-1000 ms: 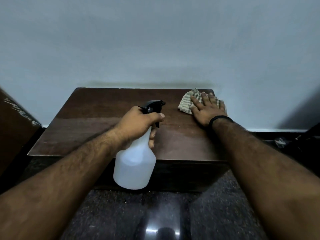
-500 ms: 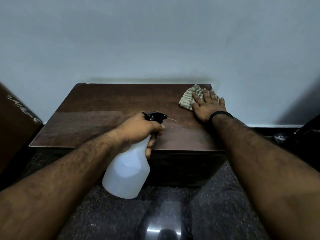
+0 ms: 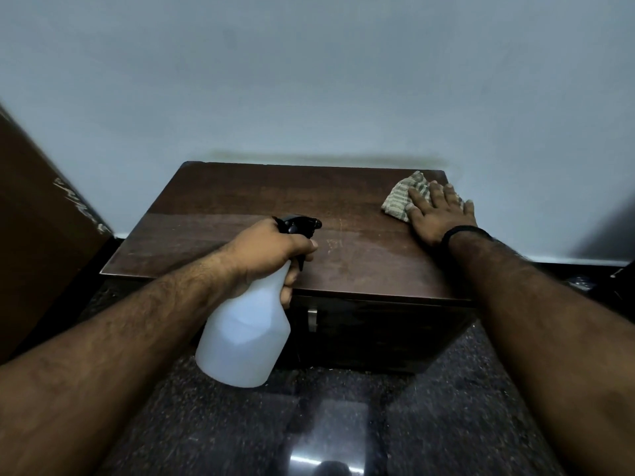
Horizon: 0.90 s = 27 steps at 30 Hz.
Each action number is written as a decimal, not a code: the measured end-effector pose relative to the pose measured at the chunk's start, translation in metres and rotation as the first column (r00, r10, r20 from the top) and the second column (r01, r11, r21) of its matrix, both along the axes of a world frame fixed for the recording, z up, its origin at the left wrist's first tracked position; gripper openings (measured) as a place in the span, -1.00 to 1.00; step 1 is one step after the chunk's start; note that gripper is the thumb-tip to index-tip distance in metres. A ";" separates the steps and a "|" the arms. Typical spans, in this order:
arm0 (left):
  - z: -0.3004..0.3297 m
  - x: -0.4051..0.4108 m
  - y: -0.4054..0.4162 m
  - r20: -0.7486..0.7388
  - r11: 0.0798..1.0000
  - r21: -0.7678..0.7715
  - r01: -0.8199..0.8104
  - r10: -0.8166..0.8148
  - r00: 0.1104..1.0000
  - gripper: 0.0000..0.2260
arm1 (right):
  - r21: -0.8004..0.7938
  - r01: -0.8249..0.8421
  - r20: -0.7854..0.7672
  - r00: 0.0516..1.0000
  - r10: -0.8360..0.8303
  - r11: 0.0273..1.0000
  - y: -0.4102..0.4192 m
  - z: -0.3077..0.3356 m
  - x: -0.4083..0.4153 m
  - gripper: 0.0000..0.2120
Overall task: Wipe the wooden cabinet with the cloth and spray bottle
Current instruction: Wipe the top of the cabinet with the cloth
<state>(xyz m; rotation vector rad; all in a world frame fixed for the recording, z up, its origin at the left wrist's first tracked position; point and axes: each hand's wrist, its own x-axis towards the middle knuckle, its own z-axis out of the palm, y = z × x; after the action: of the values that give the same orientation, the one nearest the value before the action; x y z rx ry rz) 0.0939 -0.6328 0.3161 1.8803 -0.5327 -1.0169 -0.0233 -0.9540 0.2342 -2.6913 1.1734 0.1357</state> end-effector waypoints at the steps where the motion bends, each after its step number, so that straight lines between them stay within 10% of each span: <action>1: 0.001 0.004 0.006 0.008 1.000 0.003 -0.003 0.003 1.000 -0.82 | 0.000 0.000 0.000 1.000 0.000 1.000 0.000 0.000 0.000 -0.44; 27: 0.006 0.045 0.109 0.036 0.989 -0.015 -0.146 0.147 0.989 -0.75 | -0.038 0.025 -0.021 0.999 -0.026 0.999 0.034 -0.006 0.021 -0.42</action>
<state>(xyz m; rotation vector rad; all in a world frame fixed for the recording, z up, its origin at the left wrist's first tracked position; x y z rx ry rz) 0.1393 -0.5237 0.3223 1.9002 -0.4143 -0.8825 -0.0020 -0.9202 0.2285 -2.7123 1.2280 0.1401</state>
